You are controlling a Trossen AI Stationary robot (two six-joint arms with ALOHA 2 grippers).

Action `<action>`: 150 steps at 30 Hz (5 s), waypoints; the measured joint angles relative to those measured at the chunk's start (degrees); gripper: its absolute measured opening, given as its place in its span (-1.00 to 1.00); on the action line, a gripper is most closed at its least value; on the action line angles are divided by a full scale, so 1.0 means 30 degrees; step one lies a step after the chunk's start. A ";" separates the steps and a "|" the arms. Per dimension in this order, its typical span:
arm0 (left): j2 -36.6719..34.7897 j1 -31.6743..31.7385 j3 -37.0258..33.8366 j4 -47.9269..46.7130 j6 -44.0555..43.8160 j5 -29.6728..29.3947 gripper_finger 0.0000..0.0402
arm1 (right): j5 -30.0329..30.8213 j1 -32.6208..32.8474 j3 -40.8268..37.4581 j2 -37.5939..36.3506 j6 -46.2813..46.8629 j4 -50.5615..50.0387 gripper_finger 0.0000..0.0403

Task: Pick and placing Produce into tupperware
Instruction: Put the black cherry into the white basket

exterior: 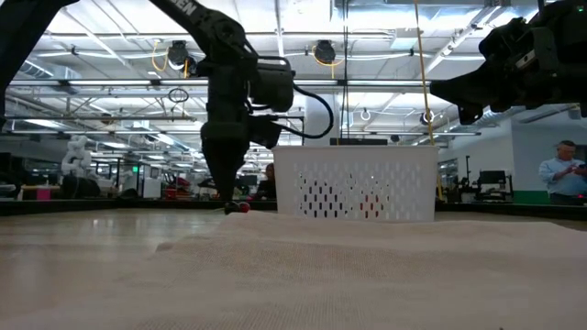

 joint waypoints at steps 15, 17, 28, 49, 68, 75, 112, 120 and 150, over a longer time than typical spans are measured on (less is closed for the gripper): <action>0.0000 0.0466 -0.0526 0.1658 -0.0393 0.0007 0.40 | 0.0045 0.0000 -0.0365 0.0015 0.0015 0.0624 -1.00; 0.0000 0.0466 -0.0526 0.1777 -0.0321 0.0007 0.39 | 0.0088 -0.0007 -0.0423 0.0003 0.0019 0.0721 -1.00; 0.0000 0.0481 -0.0526 0.1764 -0.0270 -0.0007 0.19 | 0.0113 -0.0007 -0.0481 0.0007 0.0018 0.0747 -1.00; 0.0032 0.0481 -0.0524 0.1730 -0.1934 -0.0888 0.04 | 0.0142 0.0007 -0.0532 0.0007 0.0066 0.0732 -1.00; 0.0087 0.0513 -0.1801 0.3342 -0.1337 -0.1060 0.04 | 0.0144 0.0007 -0.0546 0.0000 0.0073 0.0732 -1.00; 0.0087 0.0540 -0.1801 0.4008 -0.0862 -0.1224 0.04 | 0.0145 0.0006 -0.0546 0.0000 0.0073 0.0732 -1.00; 0.0080 0.0539 -0.1801 0.3578 -0.2047 -0.1071 -0.47 | 0.0142 0.0007 -0.0546 0.0001 0.0073 0.0732 -1.00; 0.0080 0.0539 -0.1786 0.3343 -0.1639 -0.1191 -0.44 | 0.0142 0.0007 -0.0546 0.0001 0.0073 0.0725 -1.00; -0.0044 0.0539 0.6432 -0.4278 -0.0100 -0.2186 -0.44 | 0.0142 0.0007 -0.0546 0.0007 0.0073 0.0725 -1.00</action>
